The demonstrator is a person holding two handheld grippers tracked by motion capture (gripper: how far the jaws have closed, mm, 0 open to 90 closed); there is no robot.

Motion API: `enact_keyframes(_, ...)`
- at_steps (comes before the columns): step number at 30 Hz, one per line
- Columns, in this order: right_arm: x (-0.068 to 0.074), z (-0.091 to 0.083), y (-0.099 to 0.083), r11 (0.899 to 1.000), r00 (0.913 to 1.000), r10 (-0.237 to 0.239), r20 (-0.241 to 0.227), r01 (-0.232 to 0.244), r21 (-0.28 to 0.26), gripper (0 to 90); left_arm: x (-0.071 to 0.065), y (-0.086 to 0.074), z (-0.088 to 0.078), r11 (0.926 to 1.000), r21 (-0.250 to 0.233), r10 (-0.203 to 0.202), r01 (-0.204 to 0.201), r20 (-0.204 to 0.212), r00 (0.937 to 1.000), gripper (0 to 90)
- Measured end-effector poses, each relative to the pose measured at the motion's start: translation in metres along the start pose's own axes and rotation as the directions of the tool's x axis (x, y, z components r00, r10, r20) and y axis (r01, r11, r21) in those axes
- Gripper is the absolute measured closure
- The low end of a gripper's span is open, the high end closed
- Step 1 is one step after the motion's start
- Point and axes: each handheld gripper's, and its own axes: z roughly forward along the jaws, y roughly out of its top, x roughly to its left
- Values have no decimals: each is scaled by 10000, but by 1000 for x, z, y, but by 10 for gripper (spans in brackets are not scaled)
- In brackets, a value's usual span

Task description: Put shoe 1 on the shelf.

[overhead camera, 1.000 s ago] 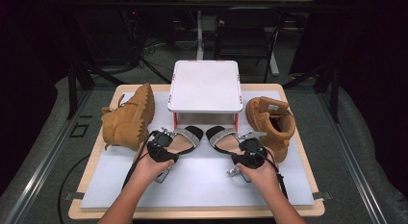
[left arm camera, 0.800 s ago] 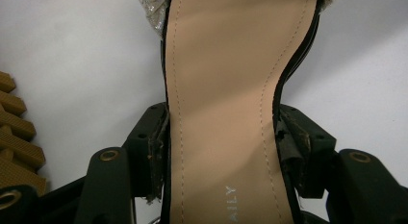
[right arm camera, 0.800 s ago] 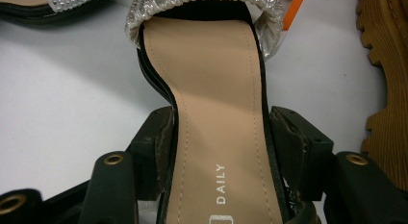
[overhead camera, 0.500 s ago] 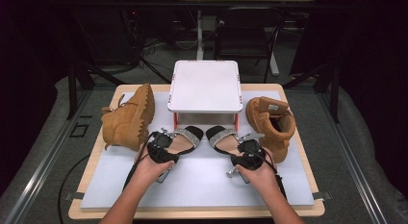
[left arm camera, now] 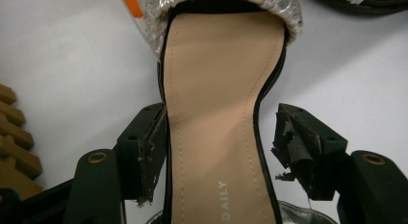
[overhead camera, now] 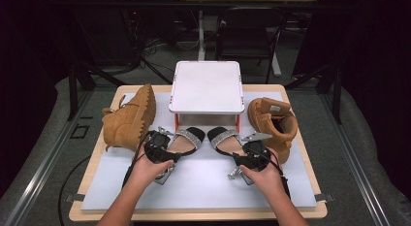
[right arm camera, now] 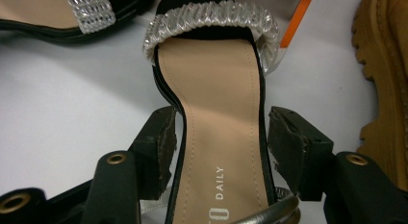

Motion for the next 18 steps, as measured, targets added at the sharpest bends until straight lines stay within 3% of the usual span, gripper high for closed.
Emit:
enact_keyframes(9,0,-27,0,9979,9997,-260,16,260,-593,440,0,-4,-31,9986,-510,175,-165,194,9997,438)
enact_keyframes(18,-10,-51,-15,9962,9996,-218,-198,201,-843,435,16,-32,-53,9966,-821,34,-3,370,9993,424)
